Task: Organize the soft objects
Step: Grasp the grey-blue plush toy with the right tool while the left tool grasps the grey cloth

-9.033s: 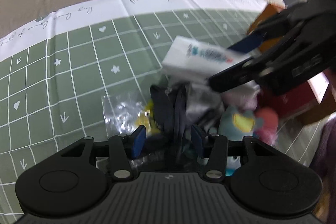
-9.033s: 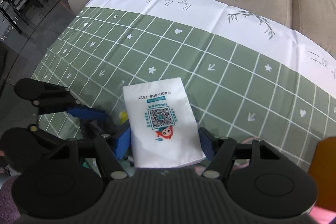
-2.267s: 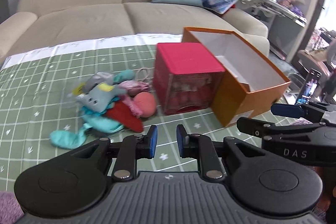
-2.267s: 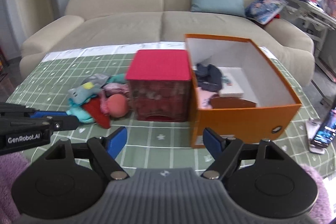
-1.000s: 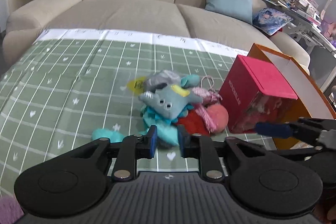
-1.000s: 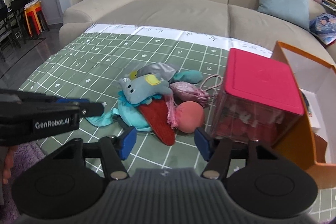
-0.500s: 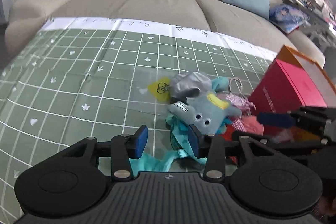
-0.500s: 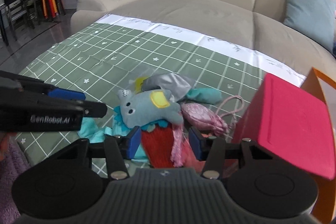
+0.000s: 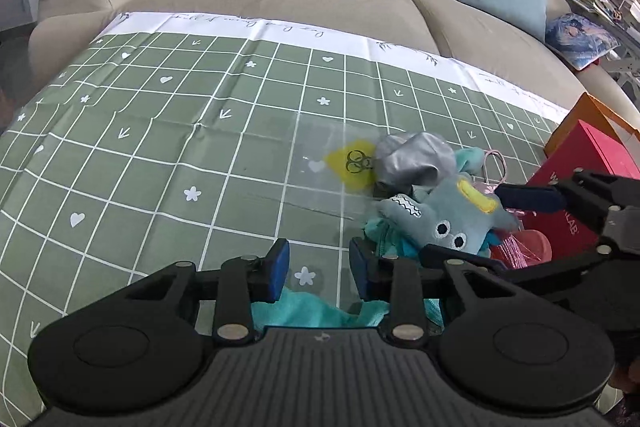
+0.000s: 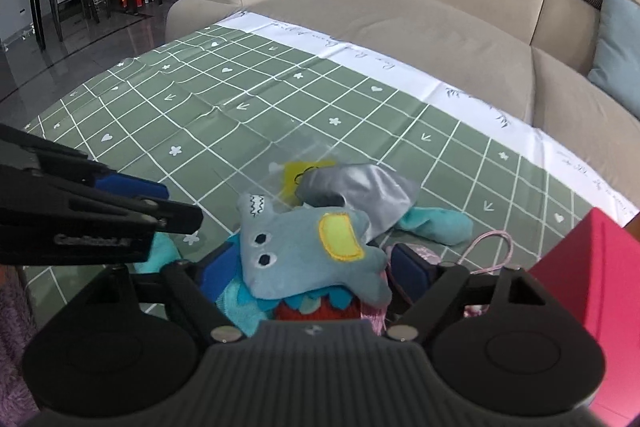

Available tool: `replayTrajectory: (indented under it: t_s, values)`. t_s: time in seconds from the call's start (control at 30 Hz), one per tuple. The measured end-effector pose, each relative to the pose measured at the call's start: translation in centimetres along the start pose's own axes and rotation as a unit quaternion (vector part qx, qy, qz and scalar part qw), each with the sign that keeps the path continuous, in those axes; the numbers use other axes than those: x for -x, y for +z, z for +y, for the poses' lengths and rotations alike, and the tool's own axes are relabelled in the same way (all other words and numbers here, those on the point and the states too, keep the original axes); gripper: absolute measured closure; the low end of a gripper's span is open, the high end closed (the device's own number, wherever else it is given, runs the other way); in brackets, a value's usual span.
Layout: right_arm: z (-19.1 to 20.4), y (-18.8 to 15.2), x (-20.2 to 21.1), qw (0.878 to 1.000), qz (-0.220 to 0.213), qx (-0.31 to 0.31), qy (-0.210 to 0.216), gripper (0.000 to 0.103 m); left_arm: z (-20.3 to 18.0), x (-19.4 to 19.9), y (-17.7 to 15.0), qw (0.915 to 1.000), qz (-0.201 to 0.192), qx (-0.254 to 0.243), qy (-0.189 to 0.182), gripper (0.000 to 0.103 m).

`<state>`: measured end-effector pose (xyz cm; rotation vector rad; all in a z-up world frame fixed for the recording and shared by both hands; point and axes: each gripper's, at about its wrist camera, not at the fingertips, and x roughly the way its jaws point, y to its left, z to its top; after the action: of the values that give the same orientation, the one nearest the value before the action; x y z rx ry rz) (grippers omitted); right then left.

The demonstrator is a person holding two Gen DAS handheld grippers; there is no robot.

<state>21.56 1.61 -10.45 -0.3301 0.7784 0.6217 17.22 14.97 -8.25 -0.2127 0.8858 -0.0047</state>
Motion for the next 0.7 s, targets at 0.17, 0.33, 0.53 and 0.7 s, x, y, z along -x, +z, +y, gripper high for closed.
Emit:
replayTrajectory:
  t_s: [0.17,0.33,0.53,0.7]
  values:
    - [0.2,-0.4,-0.5,1.0,0.001,-0.004,0.006,0.034,-0.2,-0.1,-0.2,1.0,0.002,-0.003,0.001,0.065]
    - [0.9,-0.6,0.4,1.0,-0.01,0.009,-0.002,0.046,-0.7,0.7,-0.4,0.9999,-0.009,-0.012,0.003,0.066]
    - [0.6,-0.6,3.8,0.999,-0.027,-0.016,-0.005,0.045,-1.0,2.4,-0.7,0.9995,-0.018,-0.011,-0.022,0.066]
    - [0.1,-2.9,6.5,0.999,-0.02,-0.031,0.007,0.041,-2.0,2.4,-1.2,0.998,0.0,-0.034,-0.054,0.065]
